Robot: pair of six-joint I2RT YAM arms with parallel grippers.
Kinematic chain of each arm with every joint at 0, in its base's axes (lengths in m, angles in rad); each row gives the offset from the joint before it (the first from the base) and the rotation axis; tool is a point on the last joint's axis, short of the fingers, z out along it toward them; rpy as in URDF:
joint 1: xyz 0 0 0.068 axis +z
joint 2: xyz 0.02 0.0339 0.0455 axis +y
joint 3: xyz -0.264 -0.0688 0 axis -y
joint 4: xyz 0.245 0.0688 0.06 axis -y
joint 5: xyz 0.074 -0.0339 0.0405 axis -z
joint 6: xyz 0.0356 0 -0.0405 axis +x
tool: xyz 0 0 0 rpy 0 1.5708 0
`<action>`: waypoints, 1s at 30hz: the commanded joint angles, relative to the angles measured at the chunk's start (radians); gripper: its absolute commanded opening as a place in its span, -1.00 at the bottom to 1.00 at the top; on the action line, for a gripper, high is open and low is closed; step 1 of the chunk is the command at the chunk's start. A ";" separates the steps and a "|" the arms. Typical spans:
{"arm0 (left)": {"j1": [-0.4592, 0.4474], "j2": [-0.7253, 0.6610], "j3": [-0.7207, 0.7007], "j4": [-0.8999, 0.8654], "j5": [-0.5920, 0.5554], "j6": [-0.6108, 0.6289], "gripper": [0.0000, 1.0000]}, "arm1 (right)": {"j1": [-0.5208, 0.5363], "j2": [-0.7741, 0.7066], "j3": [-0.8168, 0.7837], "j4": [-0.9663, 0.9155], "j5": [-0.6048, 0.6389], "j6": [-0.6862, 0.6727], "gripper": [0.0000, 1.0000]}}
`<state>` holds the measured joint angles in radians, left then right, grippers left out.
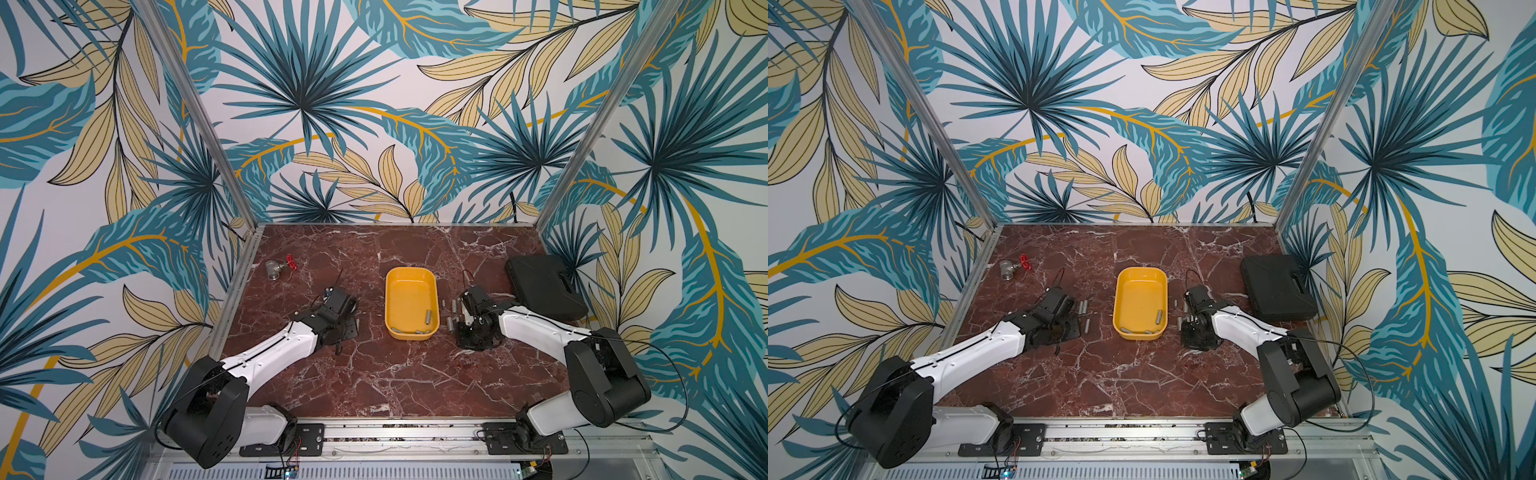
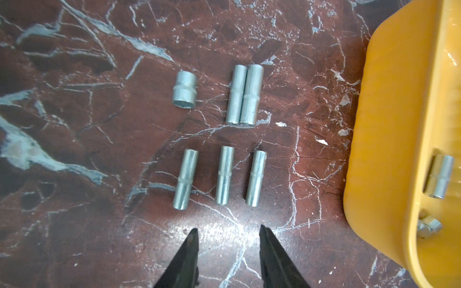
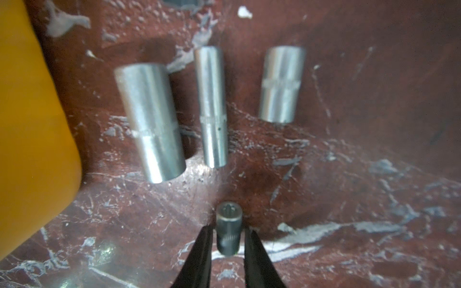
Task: Take out the socket from the storage box
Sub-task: Place the socket head at the center of the board, then pick up the socket head from the storage box.
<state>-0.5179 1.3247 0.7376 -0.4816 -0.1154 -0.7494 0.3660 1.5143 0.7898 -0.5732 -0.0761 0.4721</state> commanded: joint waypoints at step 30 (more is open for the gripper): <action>-0.230 0.560 0.741 -0.090 0.140 0.262 -0.10 | -0.041 -0.165 0.181 -0.137 0.071 -0.022 -0.35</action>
<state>-0.7311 1.8420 1.4052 -0.5262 -0.0193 -0.5354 0.3363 1.3437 0.9630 -0.6861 -0.0158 0.4629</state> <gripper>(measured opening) 0.450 0.323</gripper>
